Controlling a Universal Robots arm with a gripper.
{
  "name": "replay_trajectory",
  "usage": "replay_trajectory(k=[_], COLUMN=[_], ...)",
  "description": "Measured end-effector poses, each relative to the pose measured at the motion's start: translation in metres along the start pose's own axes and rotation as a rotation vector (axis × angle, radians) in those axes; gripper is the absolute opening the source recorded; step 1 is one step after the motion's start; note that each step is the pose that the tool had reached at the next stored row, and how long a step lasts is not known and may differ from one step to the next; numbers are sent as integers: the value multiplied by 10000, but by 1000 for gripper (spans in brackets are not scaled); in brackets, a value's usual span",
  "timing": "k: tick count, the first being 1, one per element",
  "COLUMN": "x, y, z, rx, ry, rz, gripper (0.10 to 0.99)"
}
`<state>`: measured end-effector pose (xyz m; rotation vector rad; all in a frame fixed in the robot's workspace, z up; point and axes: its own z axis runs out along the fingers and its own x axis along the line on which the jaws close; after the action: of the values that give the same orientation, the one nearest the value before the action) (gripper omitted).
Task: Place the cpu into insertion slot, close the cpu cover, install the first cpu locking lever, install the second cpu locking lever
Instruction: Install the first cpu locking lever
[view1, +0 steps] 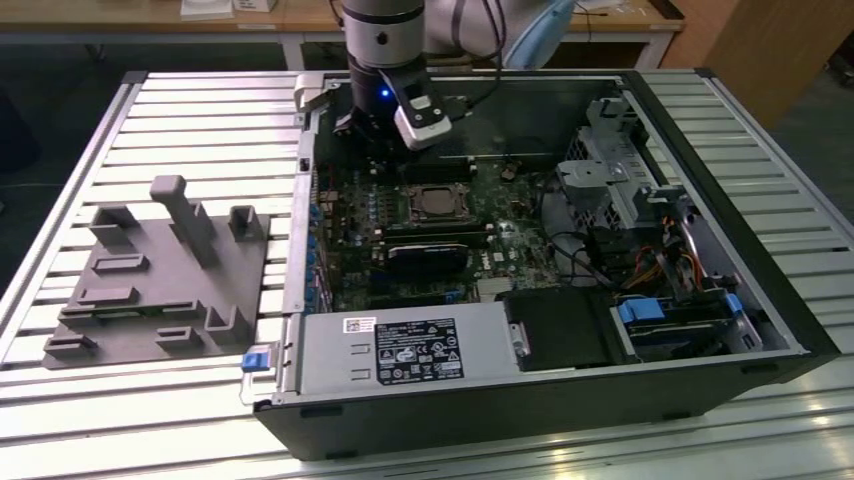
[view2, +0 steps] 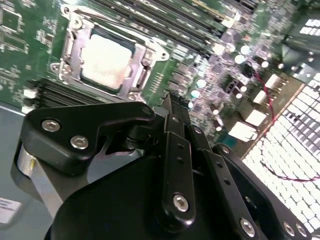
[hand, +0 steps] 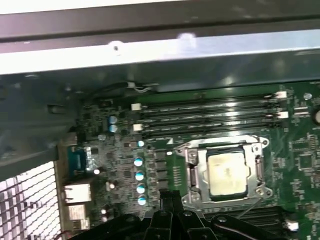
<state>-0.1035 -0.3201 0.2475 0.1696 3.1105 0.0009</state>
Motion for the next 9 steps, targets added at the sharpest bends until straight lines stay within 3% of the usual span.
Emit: replay_trajectory(k=[2, 3, 9], x=[29, 40, 66], y=[-3, -5, -8], z=[-1, -1, -2], rx=[-31, -113, -1179], ry=[4, 12, 129], rz=[0, 4, 13], gripper=[106, 106, 106])
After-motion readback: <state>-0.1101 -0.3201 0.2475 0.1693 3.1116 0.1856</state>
